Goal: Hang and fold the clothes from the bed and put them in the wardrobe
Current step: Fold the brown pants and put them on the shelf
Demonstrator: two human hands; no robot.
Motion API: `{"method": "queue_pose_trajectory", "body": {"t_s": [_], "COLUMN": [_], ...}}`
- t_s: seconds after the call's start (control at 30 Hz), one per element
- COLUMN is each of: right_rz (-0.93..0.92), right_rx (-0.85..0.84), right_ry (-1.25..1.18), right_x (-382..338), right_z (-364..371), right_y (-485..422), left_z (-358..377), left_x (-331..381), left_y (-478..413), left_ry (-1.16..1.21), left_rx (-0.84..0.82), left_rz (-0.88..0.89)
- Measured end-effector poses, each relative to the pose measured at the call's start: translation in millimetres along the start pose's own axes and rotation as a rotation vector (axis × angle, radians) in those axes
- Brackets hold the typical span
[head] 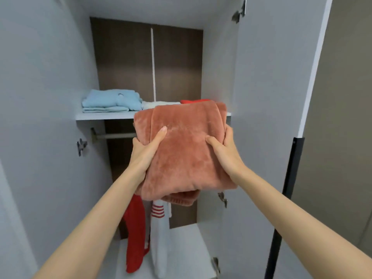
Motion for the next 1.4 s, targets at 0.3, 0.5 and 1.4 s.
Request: {"method": "queue_pose_trajectory", "body": {"t_s": [0.3, 0.5, 1.4], "right_rz": [-0.082, -0.116, -0.281], "right_rx": [-0.082, -0.099, -0.023], "right_ry": [-0.157, -0.192, 0.223], "right_x": [-21, -30, 46], "right_z": [43, 91, 383], "right_y": [-134, -225, -510], "left_z": [-28, -59, -236], "left_x": [67, 91, 61], "left_y": [-102, -189, -514], "left_ry": [-0.082, -0.175, -0.977], "left_rx": [0.035, 0.128, 0.805], "left_rz": [0.16, 0.182, 0.455]}}
Point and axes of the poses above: each hand's wrist, its own y-axis away from the middle knuckle, its own z-axis out of the palm, x = y × z, the point moved 6 cm from there along -y, towards the middle knuckle, and after that the axes turned 12 degrees about -y, right-handed, at the moved point
